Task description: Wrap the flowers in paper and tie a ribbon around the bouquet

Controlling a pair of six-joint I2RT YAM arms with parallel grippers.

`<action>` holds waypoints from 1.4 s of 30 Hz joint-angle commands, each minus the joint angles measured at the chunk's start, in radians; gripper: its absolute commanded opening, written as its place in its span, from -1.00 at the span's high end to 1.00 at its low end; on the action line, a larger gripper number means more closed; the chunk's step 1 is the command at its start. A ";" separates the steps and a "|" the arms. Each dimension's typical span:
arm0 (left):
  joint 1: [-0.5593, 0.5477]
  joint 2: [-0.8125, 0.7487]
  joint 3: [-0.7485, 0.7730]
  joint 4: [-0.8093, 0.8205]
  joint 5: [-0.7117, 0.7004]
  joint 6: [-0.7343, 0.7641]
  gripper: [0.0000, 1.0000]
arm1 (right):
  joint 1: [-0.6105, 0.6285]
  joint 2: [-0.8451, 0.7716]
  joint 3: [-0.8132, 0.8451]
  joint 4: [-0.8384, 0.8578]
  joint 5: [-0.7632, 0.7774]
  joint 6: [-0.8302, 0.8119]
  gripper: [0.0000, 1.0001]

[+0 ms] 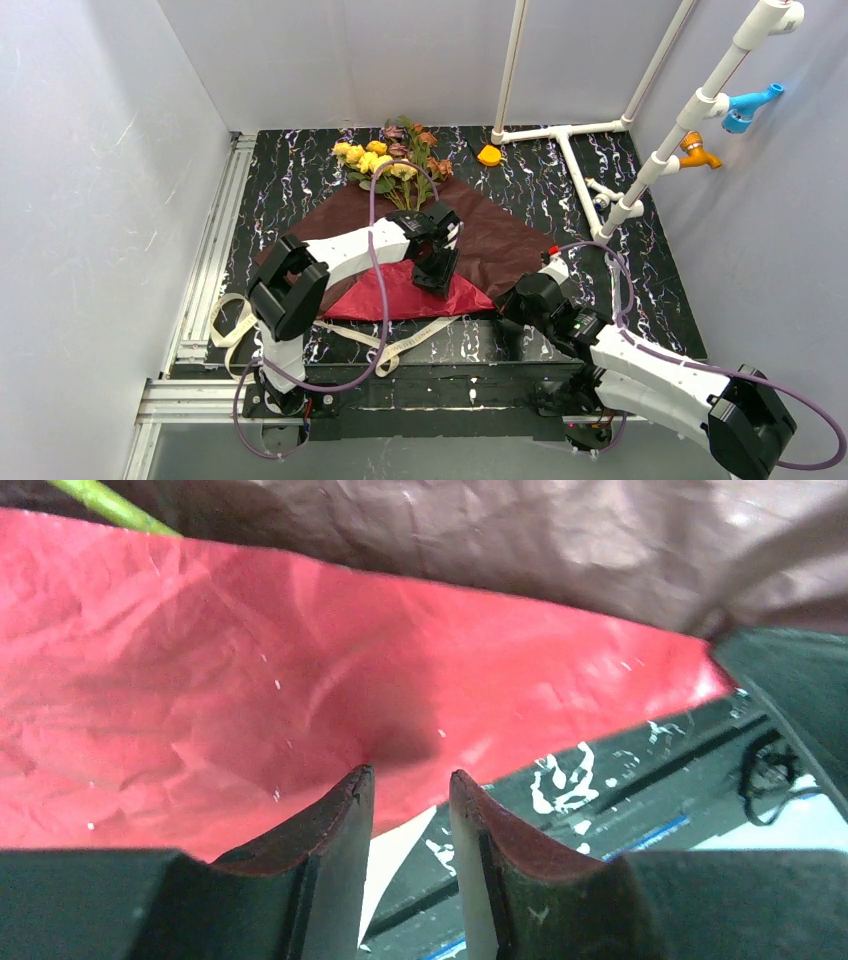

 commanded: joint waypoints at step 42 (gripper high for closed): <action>0.060 0.357 0.500 -0.226 -0.144 -0.135 0.53 | 0.012 0.157 0.387 -0.121 -0.104 -0.352 0.97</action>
